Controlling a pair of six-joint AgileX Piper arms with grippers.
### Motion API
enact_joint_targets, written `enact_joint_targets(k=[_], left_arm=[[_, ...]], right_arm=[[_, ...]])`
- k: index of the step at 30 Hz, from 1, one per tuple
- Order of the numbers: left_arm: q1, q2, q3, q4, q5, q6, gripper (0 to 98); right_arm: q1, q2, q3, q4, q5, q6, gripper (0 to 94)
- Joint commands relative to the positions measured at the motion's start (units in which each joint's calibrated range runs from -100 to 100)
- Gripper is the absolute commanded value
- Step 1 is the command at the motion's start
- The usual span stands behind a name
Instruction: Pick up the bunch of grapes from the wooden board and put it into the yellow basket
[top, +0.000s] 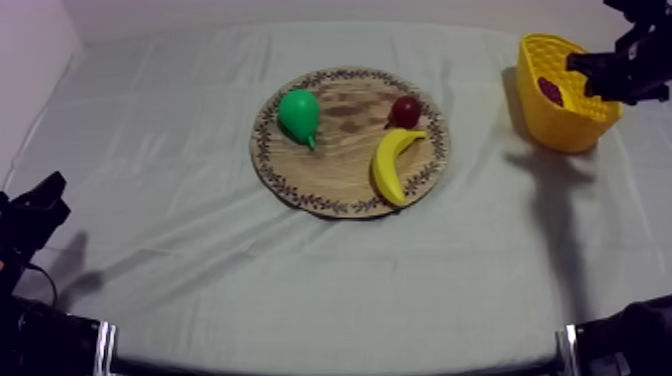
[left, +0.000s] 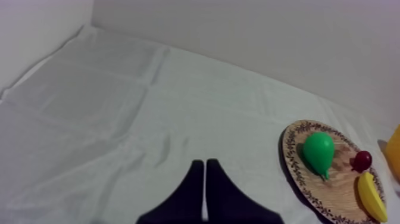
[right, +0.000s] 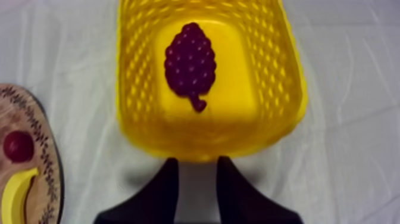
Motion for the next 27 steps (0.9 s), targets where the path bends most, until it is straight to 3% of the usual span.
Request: enact_joint_targets(k=[1, 11, 16, 22, 27], left_arm=[[0.0, 0.0, 0.0, 0.0, 0.0, 0.0, 0.1], [0.0, 0.0, 0.0, 0.0, 0.0, 0.0, 0.1], [0.0, 0.0, 0.0, 0.0, 0.0, 0.0, 0.1], [0.0, 0.0, 0.0, 0.0, 0.0, 0.0, 0.1], [0.0, 0.0, 0.0, 0.0, 0.0, 0.0, 0.1]], right_arm=[[-0.7, -4.8, 3.3, -0.2, 0.4, 0.1, 13.7], [-3.0, -20.4, 17.8, -2.0, 2.9, 1.5, 1.6], [-2.8, -30.5, 26.4, -2.6, 1.9, 3.1, 0.5], [-1.1, -43.3, 32.9, -6.1, 4.0, 6.9, 0.3], [-0.8, -53.7, 36.5, -6.9, 4.7, 8.9, 0.2]])
